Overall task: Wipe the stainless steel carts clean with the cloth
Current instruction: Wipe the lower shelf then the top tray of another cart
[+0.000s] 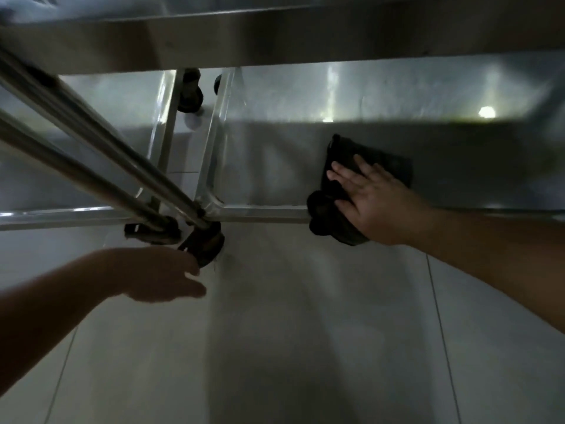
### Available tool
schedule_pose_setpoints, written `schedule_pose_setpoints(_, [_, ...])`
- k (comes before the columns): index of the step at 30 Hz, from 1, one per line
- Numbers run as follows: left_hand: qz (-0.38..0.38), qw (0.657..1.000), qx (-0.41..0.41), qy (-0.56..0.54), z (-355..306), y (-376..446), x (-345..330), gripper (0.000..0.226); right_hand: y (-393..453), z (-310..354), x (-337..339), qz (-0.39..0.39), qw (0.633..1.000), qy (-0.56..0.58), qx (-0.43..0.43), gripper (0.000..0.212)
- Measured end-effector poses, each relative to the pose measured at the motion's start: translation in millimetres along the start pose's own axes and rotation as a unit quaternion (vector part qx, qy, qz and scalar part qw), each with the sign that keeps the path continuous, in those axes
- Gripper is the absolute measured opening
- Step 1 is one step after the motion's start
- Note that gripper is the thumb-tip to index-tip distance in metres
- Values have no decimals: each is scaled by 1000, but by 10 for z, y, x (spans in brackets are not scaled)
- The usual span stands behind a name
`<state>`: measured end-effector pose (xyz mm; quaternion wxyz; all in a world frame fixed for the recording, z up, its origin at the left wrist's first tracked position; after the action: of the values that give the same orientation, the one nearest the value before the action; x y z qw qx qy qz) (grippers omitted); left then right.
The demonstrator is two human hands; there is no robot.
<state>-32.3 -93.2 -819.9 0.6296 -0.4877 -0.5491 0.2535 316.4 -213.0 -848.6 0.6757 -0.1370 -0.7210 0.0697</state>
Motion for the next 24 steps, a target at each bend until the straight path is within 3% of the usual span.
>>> schedule_pose_setpoints(2, [-8,997,-70,38,-329,-60,-60,46,2,-20,-13,-1,1000,-1,7,83])
schedule_pose_setpoints(4, [-100,984,-145,10,-737,-61,63,41,-26,-80,-32,-3,1000,-7,28,77])
schedule_pose_setpoints(7, [-262,920,-293,-4,-1339,-63,193,42,-215,-323,-76,-8,999,-10,30,69])
schedule_pose_setpoints(10, [-317,865,-387,47,-1866,-15,89,59,-562,-669,-150,-24,999,4,-22,72])
schedule_pose_setpoints(12, [-348,863,-366,24,-2129,110,105,67,-834,-914,-203,-38,997,8,-65,70])
schedule_pose_setpoints(17, [-443,853,-271,-60,-2445,393,114,65,-1285,-1468,-286,-50,988,13,-149,68])
schedule_pose_setpoints(21, [-480,837,-228,-129,-2455,452,-5,66,-1132,-1282,-281,-31,968,37,-245,70])
schedule_pose_setpoints(24, [-490,832,-230,-118,-2466,425,-7,64,-852,-777,-213,-39,983,65,-167,69])
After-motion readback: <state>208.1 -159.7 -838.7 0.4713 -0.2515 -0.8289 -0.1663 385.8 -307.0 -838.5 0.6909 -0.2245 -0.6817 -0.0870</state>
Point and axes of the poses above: each hand's wrist, its own y-axis towards the middle knuckle, its own x-axis out of the back of the hand, z = x × y, the point moved 5 cm from there along y, towards the middle knuckle, and after that the axes turned 14 degrees about -y, right-handed, at the moved point
